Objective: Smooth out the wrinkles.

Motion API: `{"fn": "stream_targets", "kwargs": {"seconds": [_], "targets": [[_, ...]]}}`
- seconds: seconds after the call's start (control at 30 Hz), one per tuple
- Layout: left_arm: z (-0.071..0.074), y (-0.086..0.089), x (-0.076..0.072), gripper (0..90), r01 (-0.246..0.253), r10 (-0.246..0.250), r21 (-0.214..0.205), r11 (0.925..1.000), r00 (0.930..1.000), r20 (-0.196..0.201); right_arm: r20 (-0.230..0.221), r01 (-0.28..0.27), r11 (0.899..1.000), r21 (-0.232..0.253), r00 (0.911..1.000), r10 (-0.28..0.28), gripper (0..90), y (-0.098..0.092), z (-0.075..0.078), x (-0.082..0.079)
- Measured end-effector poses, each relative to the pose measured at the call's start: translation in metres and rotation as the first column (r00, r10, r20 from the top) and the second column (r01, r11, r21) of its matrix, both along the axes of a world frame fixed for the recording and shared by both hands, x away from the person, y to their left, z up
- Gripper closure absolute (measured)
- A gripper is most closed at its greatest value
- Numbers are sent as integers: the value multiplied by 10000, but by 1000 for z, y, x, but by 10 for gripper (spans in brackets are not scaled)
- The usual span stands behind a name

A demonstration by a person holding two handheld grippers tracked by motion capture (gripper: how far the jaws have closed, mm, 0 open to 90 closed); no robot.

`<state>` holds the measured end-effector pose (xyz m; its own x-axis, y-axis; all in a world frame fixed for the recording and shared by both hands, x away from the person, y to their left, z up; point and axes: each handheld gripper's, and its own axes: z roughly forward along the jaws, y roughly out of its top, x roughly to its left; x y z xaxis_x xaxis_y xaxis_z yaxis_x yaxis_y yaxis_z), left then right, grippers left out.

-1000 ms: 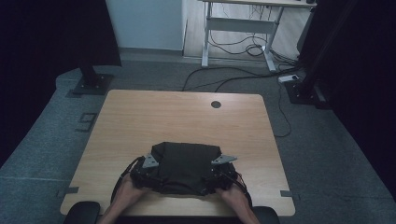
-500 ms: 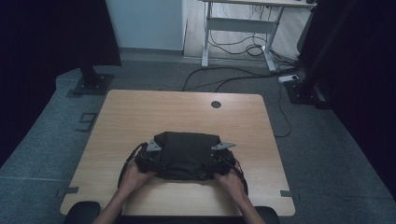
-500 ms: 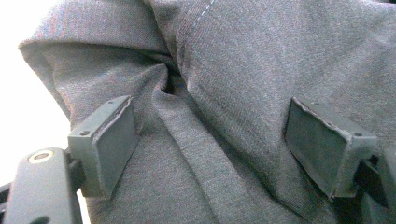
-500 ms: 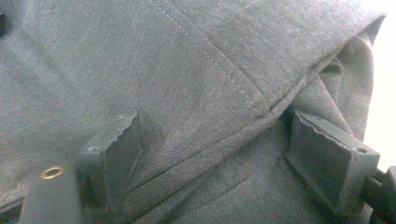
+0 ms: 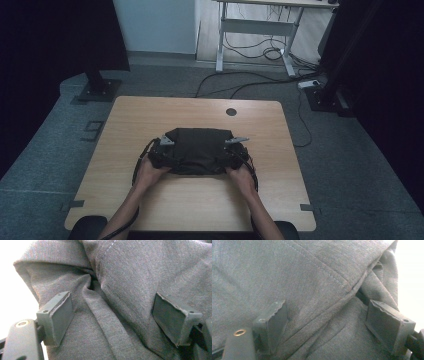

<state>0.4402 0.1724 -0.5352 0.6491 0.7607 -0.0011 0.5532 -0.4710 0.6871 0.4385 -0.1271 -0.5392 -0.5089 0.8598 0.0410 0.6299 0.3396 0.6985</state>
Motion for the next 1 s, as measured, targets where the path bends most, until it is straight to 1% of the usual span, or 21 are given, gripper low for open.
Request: {"fn": "stream_targets", "kwargs": {"seconds": [0.03, 0.07, 0.1, 0.23, 0.43, 0.5, 0.57, 0.67, 0.77, 0.87, 0.93, 1.0], "targets": [[0, 0, 0, 171, 0, 0, 0, 10000, 10000, 0, 15, 47, 10000, -19, 10000, -47, 179, 1, 0, 4], [0, 0, 7, 171, -95, 95, -32, 9999, 10000, 8, 6, 92, 10000, -18, 10000, -92, 178, 1, 0, 8], [0, 0, 10, 171, -145, 145, -41, 9999, 9999, 9, 6, 157, 9999, -21, 9999, -156, 178, 2, 0, 11], [-1, -1, 14, 170, -287, 287, -118, 9995, 9996, 37, 19, 269, 9996, 38, 9996, -269, 178, 2, 0, 21], [-2, 1, 14, 167, -229, 231, -206, 9995, 9997, 79, 65, 259, 9994, 230, 9996, -261, 178, 0, -2, 21], [-2, 2, 14, 165, -161, 162, -311, 9994, 9999, 44, 64, 297, 9991, 288, 9995, -299, 178, -1, -2, 21], [-2, 3, 15, 163, -119, 120, -329, 9994, 9999, 40, 79, 281, 9991, 317, 9996, -283, 178, -1, -2, 21], [-1, 4, 16, 147, 3, -6, -409, 9992, 10000, -59, -2, 265, 9988, 413, 9996, -265, 178, -2, -1, 21], [4, 4, 16, 133, -39, 35, -379, 9993, 9999, -95, -49, 87, 9991, 419, 10000, -86, 180, -1, 3, 20], [8, 4, 13, 141, -33, 31, -390, 9992, 10000, -60, -72, -184, 9986, 498, 9998, 187, 176, 0, 9, 18], [14, 4, 9, 141, 66, -65, -284, 9996, 10000, 27, -41, -382, 9976, 583, 9993, 385, 168, 1, 12, 17], [19, 5, 4, 142, 207, -205, -252, 9995, 9997, 109, -9, -686, 9961, 557, 9976, 688, 161, 1, 16, 13]]}}
